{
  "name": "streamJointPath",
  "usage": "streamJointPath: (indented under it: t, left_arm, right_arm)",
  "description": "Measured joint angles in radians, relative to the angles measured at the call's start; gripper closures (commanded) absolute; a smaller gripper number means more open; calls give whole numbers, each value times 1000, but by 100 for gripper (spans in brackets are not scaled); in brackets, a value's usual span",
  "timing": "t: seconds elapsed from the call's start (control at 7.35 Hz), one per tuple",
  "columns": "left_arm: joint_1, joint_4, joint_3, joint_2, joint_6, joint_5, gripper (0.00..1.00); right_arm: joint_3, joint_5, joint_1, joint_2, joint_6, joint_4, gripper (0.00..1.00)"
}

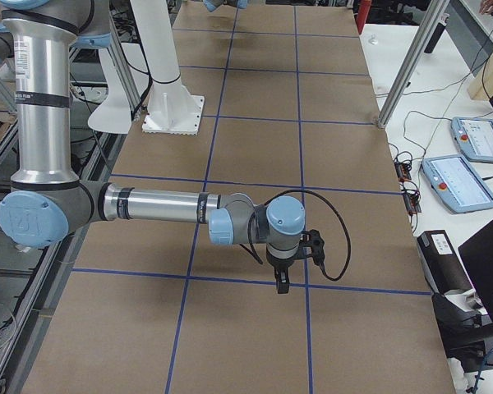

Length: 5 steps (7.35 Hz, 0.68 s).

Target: Transfer and stack yellow cup on green cup

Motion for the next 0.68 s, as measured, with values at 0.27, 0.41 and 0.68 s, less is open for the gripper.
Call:
streamJointPath:
  t: [0.27, 0.41, 0.68]
  left_arm:
    - [-4, -1, -60, 41, 38, 118, 49]
    - [-12, -12, -69, 49, 51, 193, 48]
    - [-102, -96, -73, 49, 80, 419, 48]
  right_arm:
    - [2, -1, 0, -5, 0, 0, 0]
    - [2, -2, 0, -5, 1, 0, 0]
    - [2, -3, 0, -6, 1, 1, 0]
